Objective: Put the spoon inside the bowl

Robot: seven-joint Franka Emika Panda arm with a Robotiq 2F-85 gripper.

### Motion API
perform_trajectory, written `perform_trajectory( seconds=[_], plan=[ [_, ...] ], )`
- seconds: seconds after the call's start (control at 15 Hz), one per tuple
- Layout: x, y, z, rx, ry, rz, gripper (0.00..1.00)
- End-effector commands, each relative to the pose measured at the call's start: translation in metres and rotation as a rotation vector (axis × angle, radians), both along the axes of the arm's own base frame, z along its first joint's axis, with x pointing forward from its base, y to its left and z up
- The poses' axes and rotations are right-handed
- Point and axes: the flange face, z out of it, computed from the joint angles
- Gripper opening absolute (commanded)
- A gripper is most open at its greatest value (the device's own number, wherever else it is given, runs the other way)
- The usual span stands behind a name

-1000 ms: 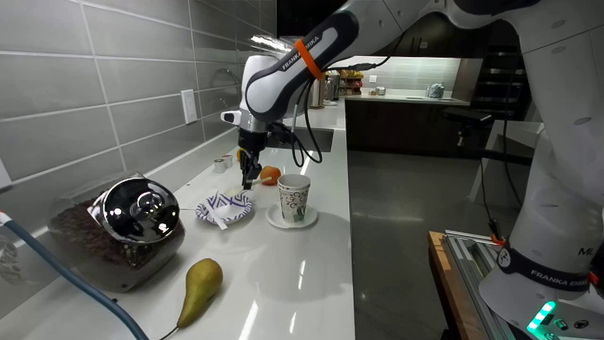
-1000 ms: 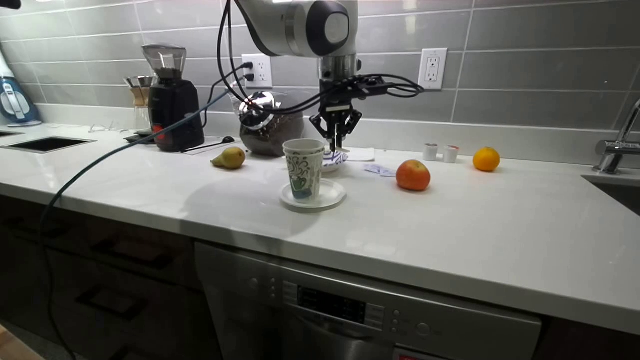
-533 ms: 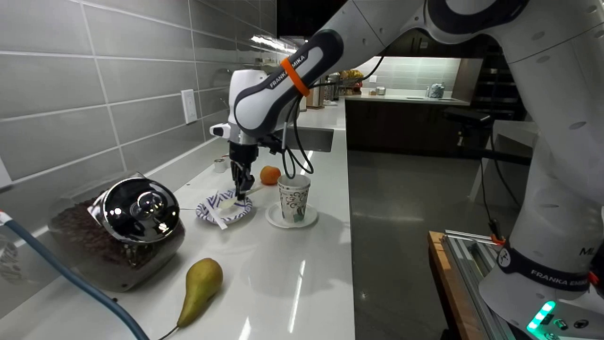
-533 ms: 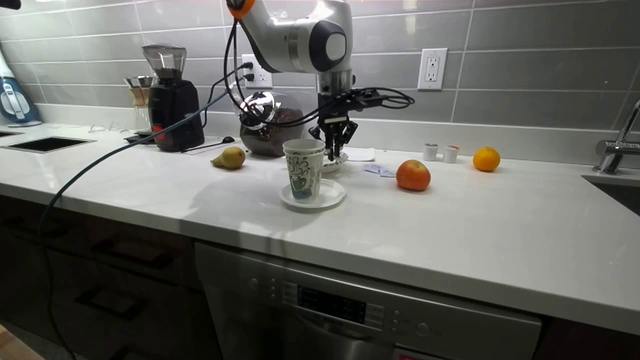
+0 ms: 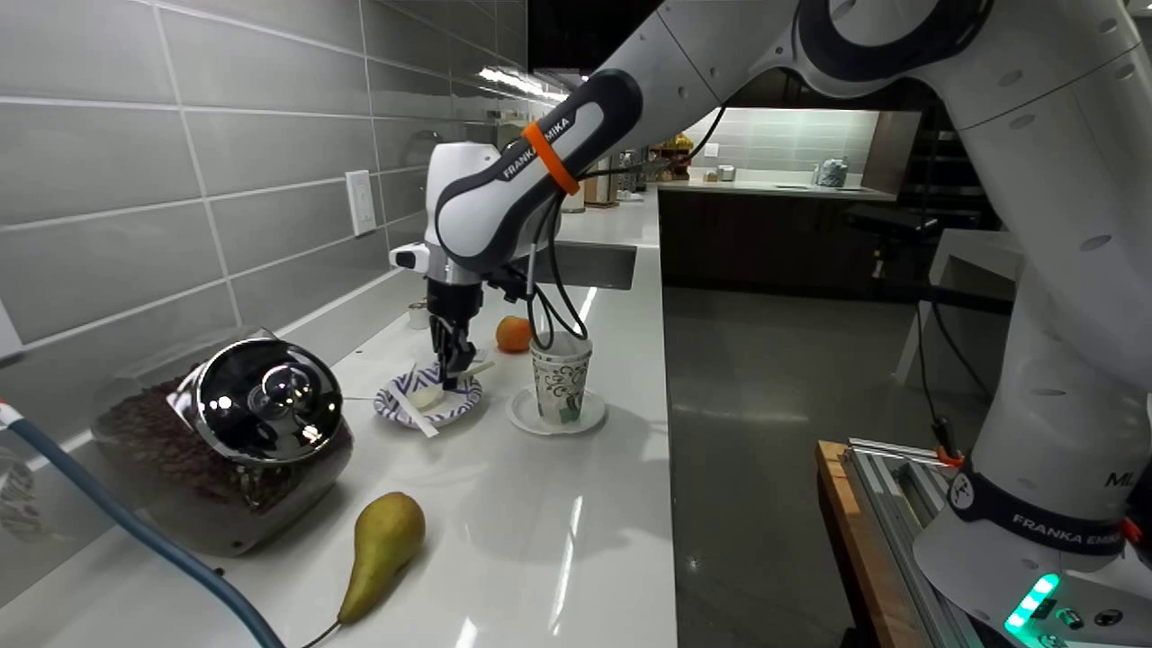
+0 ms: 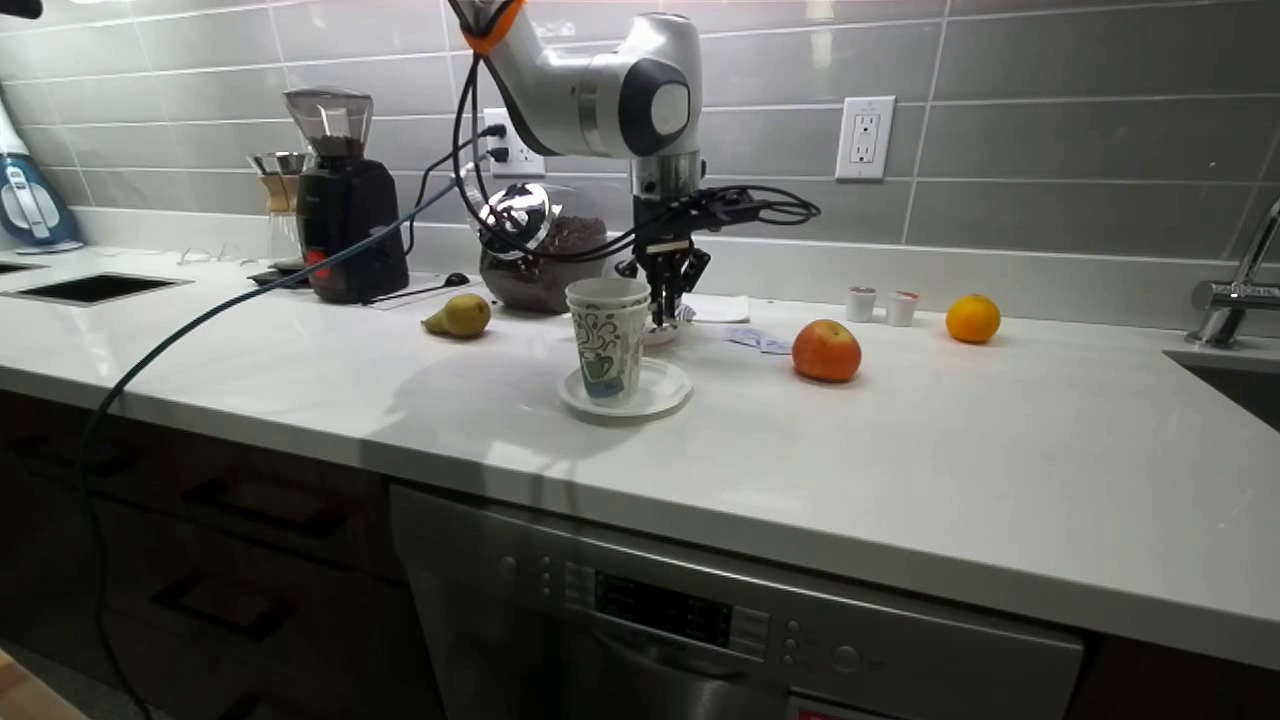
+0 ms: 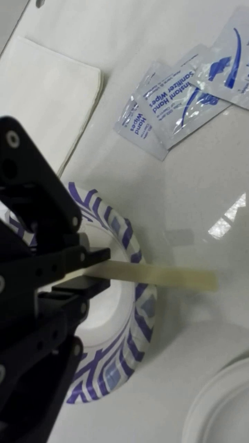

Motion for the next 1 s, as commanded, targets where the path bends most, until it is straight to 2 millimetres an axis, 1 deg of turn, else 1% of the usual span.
perform_trajectory(
  seconds=[0.0,0.13,0.27,0.4,0.53,0.6,0.67,0.87,0.93],
  plan=[
    [0.005,0.005,0.003,-0.006,-0.005,0.026,0.41],
    [-0.002,0.007,0.01,-0.024,-0.018,0.015,0.53],
    [-0.011,0.011,0.024,-0.044,-0.049,-0.004,0.67],
    [-0.023,0.013,0.041,-0.049,-0.087,-0.039,0.81],
    [-0.038,0.015,0.064,-0.037,-0.134,-0.091,0.95],
    [-0.049,0.015,0.074,-0.021,-0.148,-0.138,0.99],
    [-0.059,0.013,0.085,-0.013,-0.158,-0.188,1.0],
    [-0.099,0.007,0.109,0.071,-0.177,-0.357,1.0],
    [-0.116,0.006,0.111,0.109,-0.169,-0.398,1.0]
  ],
)
